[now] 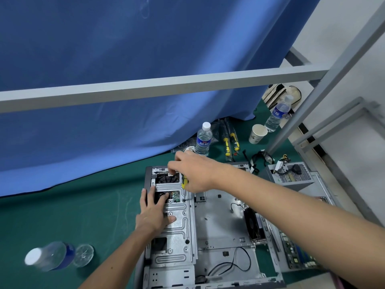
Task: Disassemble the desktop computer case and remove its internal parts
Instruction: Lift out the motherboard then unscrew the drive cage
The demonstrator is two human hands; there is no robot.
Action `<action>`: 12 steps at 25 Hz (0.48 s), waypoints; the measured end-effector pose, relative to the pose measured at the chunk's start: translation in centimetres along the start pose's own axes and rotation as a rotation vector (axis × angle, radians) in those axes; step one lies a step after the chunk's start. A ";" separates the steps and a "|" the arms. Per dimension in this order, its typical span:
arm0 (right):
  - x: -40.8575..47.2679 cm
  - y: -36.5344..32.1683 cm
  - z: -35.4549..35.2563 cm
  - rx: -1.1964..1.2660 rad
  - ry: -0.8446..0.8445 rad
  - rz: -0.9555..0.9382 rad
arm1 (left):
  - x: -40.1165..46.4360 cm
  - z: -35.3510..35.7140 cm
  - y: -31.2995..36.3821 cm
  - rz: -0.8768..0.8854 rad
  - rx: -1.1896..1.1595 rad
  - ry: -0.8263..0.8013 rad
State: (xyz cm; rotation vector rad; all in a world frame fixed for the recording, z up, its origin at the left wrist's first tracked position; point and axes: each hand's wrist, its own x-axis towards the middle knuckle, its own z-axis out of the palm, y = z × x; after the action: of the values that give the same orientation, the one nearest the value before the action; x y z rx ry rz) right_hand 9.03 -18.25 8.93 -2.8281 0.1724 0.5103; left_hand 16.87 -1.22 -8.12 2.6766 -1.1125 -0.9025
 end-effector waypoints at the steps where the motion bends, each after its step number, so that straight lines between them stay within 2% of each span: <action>1: 0.2 -0.1 0.4 -0.093 0.030 0.104 | 0.0 0.0 0.0 0.001 -0.001 0.002; 2: 0.4 -0.2 0.7 -0.195 0.055 0.198 | 0.0 0.0 0.0 0.001 -0.001 0.005; 4: 0.5 -0.1 0.8 -0.245 0.101 0.171 | 0.0 0.0 0.0 0.000 -0.002 0.007; 6: 0.2 0.5 0.1 -0.082 0.072 -0.001 | 0.0 0.0 -0.1 0.000 -0.003 0.004; 8: -0.2 0.6 -0.3 0.065 -0.002 -0.064 | 0.0 0.0 -0.1 -0.001 -0.005 0.002; 10: -0.1 0.1 0.1 -0.003 -0.003 0.072 | 0.0 0.0 -0.1 0.000 -0.008 0.003; 12: 0.3 -0.1 0.8 -0.185 0.072 0.195 | 0.0 0.0 -0.1 -0.002 -0.012 0.008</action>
State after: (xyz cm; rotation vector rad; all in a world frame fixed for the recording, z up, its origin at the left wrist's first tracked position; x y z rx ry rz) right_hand 9.08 -17.97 8.08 -3.0295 0.4403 0.4874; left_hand 16.88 -1.13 -8.17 2.6694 -1.0992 -0.8949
